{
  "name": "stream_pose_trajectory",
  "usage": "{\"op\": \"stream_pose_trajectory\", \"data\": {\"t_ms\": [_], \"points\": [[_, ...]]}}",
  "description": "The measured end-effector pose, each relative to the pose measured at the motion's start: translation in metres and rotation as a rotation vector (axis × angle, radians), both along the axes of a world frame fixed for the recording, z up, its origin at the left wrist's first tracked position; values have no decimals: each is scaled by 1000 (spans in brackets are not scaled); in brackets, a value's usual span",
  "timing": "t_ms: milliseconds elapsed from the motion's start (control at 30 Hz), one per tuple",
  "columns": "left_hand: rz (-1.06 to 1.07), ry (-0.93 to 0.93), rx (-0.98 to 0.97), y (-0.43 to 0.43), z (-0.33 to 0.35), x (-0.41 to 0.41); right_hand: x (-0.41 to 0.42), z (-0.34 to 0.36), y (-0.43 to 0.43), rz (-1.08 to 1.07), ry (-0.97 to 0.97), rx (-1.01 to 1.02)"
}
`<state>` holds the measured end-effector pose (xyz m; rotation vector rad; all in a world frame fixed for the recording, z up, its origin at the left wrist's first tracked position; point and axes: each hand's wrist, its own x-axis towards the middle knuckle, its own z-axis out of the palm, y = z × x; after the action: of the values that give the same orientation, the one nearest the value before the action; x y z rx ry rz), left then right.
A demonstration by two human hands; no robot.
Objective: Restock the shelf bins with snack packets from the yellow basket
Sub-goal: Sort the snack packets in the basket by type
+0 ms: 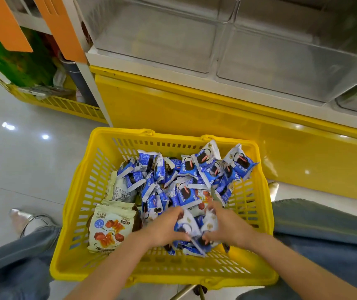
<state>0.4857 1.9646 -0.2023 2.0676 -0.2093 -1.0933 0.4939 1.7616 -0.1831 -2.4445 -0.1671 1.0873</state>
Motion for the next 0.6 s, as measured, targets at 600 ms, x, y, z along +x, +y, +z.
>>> {"op": "stream_pose_trajectory", "data": {"t_ms": [600], "points": [[739, -224, 153, 99, -21, 101, 101, -11, 124, 76, -348, 22]]}}
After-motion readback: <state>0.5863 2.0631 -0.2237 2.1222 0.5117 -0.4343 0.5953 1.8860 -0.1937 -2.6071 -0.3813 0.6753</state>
